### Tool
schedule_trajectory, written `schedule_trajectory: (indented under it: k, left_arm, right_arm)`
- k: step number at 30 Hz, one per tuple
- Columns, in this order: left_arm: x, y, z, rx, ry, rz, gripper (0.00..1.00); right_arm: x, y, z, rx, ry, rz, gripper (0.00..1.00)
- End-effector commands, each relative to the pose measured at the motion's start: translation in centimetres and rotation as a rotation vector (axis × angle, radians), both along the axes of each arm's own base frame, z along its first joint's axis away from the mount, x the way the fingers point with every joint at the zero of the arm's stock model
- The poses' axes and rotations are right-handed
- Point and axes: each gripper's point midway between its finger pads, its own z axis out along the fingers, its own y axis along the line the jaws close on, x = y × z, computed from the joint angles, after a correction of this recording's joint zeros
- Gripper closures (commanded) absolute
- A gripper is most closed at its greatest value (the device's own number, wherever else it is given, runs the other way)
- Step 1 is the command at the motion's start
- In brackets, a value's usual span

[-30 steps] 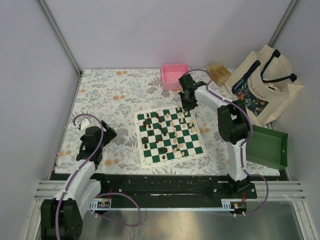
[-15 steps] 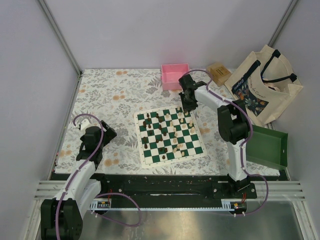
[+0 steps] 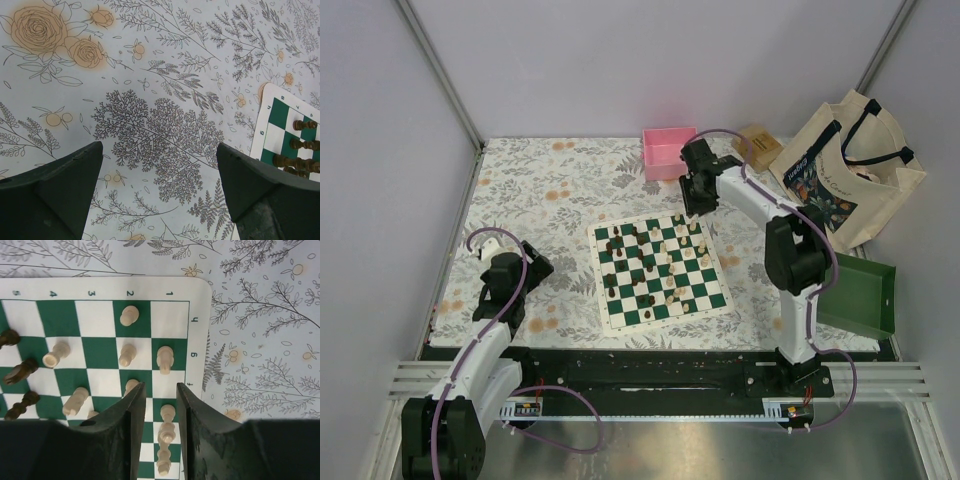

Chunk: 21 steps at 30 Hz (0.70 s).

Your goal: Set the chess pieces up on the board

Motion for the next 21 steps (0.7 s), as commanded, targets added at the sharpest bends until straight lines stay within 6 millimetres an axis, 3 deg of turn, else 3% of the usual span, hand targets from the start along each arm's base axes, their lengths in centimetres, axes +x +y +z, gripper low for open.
schedule_trajectory:
  k: [1, 5, 11, 15, 21]
  left_arm:
    - [1.1, 0.2, 1.5, 0.006, -0.055, 0.006, 0.01]
    - [1.1, 0.1, 1.4, 0.005, -0.051, 0.005, 0.01]
    - [1.1, 0.2, 1.4, 0.006, -0.054, 0.008, 0.01]
    - [1.0, 0.2, 1.4, 0.006, -0.053, 0.008, 0.01]
    - [1.0, 0.1, 1.4, 0.004, -0.053, 0.008, 0.01]
  right_arm:
    - [-0.7, 1.7, 6.3, 0.115, -0.123, 0.041, 0.59]
    - [-2.5, 3.7, 6.6, 0.175, -0.108, 0.113, 0.57]
    - [-5.2, 7.6, 3.7, 0.173, -0.027, 0.235, 0.54]
    - [-5.7, 9.1, 2.0, 0.166, 0.008, 0.260, 0.53]
    - [-5.8, 9.8, 0.1, 0.141, 0.045, 0.277, 0.50]
